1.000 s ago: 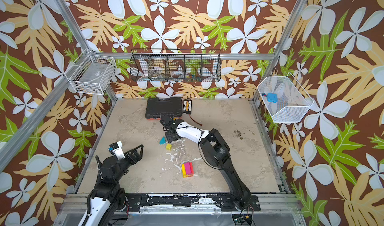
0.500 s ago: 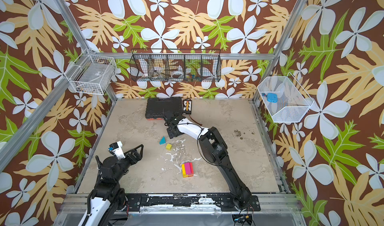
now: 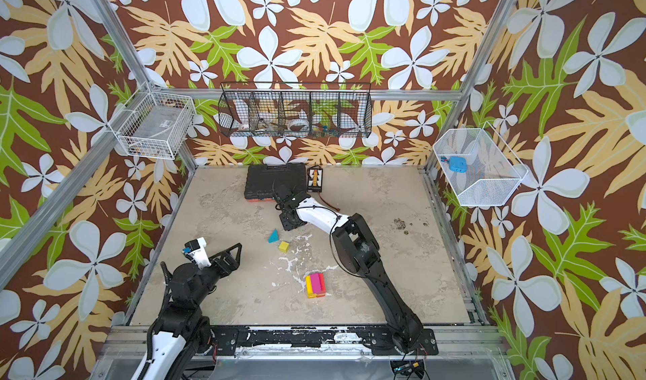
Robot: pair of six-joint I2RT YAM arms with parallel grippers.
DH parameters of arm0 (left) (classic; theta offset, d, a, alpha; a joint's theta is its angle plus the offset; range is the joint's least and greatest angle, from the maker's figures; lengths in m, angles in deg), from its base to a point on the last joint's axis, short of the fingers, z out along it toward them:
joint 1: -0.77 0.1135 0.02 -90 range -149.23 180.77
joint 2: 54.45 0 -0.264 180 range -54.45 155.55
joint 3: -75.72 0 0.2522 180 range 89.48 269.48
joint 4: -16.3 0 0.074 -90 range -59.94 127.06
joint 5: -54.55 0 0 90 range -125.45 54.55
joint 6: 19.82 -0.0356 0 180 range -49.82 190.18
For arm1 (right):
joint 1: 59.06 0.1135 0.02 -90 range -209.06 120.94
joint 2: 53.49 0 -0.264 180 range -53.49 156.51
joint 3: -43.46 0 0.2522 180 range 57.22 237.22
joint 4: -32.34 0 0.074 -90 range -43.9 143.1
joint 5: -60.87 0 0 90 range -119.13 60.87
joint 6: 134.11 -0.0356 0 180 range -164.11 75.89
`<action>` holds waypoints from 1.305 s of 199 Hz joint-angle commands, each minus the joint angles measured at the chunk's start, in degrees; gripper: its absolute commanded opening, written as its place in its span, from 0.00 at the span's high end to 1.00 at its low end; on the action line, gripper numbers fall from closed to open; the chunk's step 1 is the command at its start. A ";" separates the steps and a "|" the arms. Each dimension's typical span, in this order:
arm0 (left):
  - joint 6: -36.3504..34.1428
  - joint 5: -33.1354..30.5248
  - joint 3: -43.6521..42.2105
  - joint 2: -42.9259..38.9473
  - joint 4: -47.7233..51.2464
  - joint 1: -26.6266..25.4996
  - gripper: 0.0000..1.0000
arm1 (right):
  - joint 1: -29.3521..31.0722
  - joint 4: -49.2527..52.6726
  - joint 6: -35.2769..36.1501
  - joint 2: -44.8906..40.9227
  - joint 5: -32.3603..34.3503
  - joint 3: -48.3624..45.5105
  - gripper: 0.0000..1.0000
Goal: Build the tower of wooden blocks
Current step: 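Close the right gripper on the yellow X-marked cube, then carry the yellow X cube with the right gripper over the stack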
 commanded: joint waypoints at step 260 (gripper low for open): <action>0.49 0.45 -0.44 0.53 -1.92 0.09 0.00 | 12.67 -1.15 -21.20 -61.11 3.33 -56.80 0.98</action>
